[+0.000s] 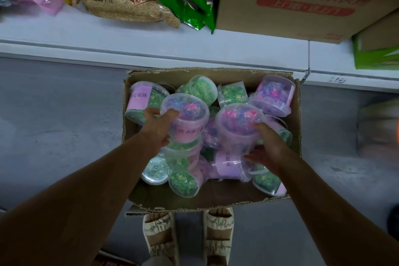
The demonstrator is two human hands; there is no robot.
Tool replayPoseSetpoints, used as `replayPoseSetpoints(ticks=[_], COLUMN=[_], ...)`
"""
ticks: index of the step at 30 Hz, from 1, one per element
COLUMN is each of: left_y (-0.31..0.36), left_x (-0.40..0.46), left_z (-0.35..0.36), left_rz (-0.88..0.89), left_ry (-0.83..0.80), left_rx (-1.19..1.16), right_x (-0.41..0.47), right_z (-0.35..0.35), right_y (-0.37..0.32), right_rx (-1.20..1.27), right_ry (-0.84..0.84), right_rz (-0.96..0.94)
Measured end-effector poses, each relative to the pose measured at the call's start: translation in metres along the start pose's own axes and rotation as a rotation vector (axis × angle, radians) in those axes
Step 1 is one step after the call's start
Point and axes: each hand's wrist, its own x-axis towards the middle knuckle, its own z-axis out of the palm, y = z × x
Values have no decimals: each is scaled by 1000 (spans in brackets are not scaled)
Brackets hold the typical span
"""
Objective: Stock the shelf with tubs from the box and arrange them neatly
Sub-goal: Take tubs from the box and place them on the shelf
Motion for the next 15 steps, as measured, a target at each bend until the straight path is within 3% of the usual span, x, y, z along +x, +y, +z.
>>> replayPoseSetpoints(ticks=[5, 15], left_y=[12, 110], left_x=[-38, -204], left_z=[-11, -84], left_rz=[81, 303], left_ry=[34, 55], left_rx=[-126, -289], right_x=[-40, -219], right_z=[2, 24], right_y=[-21, -124], right_rx=[220, 256], right_ry=[-8, -70], right_rz=[-46, -257])
